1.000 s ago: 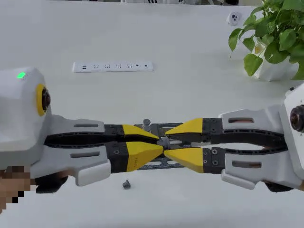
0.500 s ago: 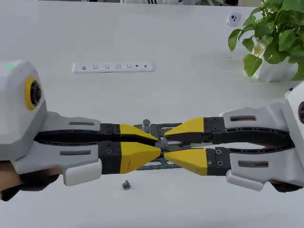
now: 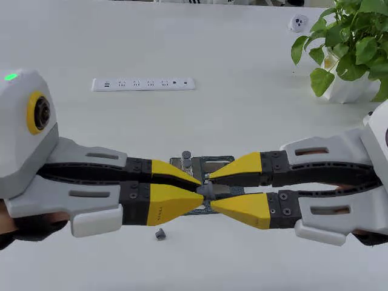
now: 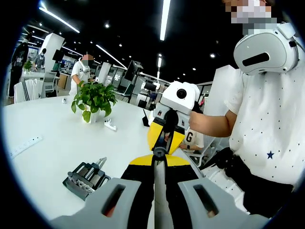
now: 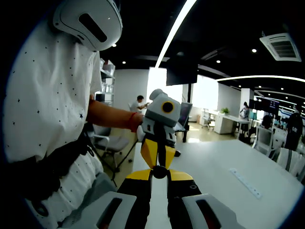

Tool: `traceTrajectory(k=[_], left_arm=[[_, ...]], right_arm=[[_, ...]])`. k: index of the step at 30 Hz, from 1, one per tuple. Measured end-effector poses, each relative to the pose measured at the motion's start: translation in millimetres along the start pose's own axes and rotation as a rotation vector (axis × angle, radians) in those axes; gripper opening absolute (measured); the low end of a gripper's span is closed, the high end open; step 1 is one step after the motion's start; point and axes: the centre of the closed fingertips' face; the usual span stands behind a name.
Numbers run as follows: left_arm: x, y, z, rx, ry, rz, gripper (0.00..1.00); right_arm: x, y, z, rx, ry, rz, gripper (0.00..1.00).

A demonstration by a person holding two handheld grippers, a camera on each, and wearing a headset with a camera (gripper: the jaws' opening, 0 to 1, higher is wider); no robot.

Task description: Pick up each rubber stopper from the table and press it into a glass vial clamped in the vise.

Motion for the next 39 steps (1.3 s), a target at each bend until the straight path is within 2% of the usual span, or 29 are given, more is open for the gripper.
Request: traceTrajectory(k=[20, 39], left_arm=[[6.9, 0.0, 0.6, -0.016, 0.012, 0.045, 0.03], [4.7, 0.6, 3.5, -0.012, 0.007, 0.034, 0.03]], right_arm=[[-6.4, -1.1, -1.0, -0.009, 0.003, -0.045, 0.07], [-5.0, -2.9, 1.0, -0.026, -0.012, -0.041, 0.06]])
Point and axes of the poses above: the centre of the closed fingertips' face, and the gripper's own axes: y roughly backward along the fingers, x roughly to its right, z roughly out of its underside, and after that the axes turned 15 degrees about -x, right-handed
